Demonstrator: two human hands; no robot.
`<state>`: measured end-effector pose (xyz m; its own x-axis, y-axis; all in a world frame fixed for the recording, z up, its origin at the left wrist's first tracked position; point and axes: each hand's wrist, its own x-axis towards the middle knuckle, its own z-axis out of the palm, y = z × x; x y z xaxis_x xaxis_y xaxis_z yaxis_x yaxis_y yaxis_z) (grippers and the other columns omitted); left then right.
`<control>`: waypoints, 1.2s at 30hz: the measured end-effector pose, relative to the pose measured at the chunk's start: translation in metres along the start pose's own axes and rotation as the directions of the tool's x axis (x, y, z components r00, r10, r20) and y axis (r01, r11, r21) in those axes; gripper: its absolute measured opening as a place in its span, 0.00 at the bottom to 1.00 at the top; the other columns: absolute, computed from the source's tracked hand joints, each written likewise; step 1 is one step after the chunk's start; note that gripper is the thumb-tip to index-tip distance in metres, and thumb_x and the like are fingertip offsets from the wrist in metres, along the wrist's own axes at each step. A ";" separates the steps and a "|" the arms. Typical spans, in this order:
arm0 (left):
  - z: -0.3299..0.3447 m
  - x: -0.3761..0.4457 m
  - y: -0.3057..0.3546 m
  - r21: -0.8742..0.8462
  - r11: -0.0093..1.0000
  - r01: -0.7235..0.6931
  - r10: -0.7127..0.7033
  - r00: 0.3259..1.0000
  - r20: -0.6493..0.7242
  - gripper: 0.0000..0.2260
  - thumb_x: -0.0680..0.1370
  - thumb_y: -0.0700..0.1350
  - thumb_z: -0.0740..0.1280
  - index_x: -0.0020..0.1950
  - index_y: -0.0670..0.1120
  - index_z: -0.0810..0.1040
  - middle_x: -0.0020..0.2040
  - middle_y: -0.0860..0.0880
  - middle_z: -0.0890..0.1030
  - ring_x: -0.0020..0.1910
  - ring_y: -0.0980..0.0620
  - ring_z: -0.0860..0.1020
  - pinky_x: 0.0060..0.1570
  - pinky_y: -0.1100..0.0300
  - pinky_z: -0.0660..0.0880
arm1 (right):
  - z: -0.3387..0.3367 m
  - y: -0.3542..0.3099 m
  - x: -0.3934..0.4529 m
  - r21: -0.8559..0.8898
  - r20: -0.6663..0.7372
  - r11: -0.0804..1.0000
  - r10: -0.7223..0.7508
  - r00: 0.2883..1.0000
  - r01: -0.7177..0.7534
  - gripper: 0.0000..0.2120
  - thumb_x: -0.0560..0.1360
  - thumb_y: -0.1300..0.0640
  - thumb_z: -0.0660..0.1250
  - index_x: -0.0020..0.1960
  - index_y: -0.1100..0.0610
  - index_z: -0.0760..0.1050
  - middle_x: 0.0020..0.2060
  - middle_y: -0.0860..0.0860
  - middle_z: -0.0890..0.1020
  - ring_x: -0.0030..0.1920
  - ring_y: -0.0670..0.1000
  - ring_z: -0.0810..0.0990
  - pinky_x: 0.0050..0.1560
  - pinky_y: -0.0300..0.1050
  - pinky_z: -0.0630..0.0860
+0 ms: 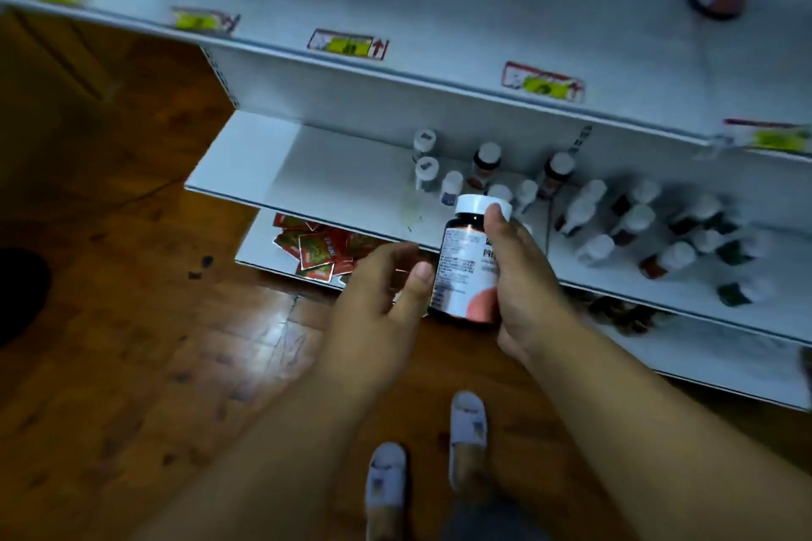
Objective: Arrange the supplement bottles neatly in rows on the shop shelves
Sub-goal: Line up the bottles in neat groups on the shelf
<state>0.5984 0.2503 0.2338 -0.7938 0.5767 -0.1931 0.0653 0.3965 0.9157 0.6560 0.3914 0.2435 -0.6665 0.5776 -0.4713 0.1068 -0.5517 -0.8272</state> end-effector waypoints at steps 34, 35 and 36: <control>0.222 0.145 0.275 0.198 0.885 -0.421 0.302 0.844 0.444 0.21 0.79 0.61 0.58 0.69 0.54 0.70 0.61 0.55 0.74 0.53 0.58 0.74 0.40 0.72 0.66 | -0.237 -0.308 0.022 -0.490 -0.244 0.744 -0.617 0.748 0.454 0.14 0.68 0.47 0.75 0.51 0.47 0.76 0.49 0.46 0.83 0.51 0.46 0.82 0.53 0.44 0.78; 0.227 0.160 0.275 0.224 0.876 -0.428 0.299 0.845 0.444 0.22 0.79 0.62 0.59 0.69 0.53 0.70 0.61 0.54 0.75 0.53 0.58 0.74 0.40 0.71 0.67 | -0.241 -0.312 0.036 -0.516 -0.230 0.735 -0.613 0.756 0.440 0.12 0.71 0.50 0.75 0.50 0.45 0.75 0.48 0.44 0.82 0.51 0.45 0.81 0.52 0.41 0.77; 0.231 0.174 0.275 0.249 0.868 -0.429 0.293 0.849 0.440 0.22 0.79 0.62 0.59 0.69 0.53 0.70 0.60 0.53 0.75 0.53 0.57 0.74 0.41 0.70 0.67 | -0.245 -0.317 0.051 -0.548 -0.212 0.723 -0.606 0.767 0.421 0.11 0.72 0.52 0.74 0.50 0.45 0.74 0.47 0.42 0.81 0.50 0.44 0.80 0.50 0.38 0.76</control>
<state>0.6185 0.6247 0.3706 -0.3886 0.9200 -0.0502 0.5483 0.2747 0.7898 0.7691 0.7431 0.4062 -0.4196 0.9046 0.0752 0.2010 0.1734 -0.9641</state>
